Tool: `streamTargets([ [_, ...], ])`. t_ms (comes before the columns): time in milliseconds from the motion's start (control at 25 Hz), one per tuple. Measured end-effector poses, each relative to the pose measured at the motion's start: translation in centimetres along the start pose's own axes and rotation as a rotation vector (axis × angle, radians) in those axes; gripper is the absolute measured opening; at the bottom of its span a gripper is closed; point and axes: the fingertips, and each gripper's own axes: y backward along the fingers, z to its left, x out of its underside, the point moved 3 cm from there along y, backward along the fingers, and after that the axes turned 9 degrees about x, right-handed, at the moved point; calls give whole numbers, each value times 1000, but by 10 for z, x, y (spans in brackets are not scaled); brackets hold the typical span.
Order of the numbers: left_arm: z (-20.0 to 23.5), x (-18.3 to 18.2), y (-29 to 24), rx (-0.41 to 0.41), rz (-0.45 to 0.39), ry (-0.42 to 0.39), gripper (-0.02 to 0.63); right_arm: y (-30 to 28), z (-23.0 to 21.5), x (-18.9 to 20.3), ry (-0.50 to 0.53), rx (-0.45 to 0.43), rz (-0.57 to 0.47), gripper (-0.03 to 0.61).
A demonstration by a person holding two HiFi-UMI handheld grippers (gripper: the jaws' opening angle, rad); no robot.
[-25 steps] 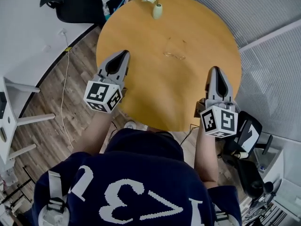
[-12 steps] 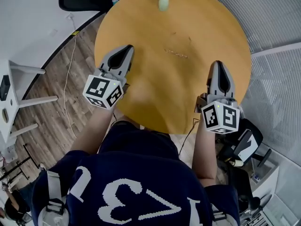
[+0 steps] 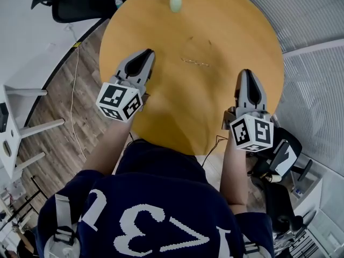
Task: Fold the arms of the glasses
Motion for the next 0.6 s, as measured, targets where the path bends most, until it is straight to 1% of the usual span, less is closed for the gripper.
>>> streamTargets([
  [120,7,8,-14,15,9,16,20,-10,-3,12,-5,3,37,40],
  [200,11,16,-24,25,24,24,20,-19,-6,24,-17,6,76,80],
  [320,17,33,-41,52,70,38,20,-32,-10,46,-15,5,136,81],
  [400,19,46,-52,75,100,53,21,-42,-12,65,-4,-15,192,90],
  [440,20,52,-57,85,115,57,21,-47,-13,75,-6,-32,224,107],
  [560,24,69,-70,118,160,52,26,-59,-13,102,-16,-90,308,134],
  [600,24,75,-74,134,177,55,58,-62,-13,111,-12,-108,333,140],
])
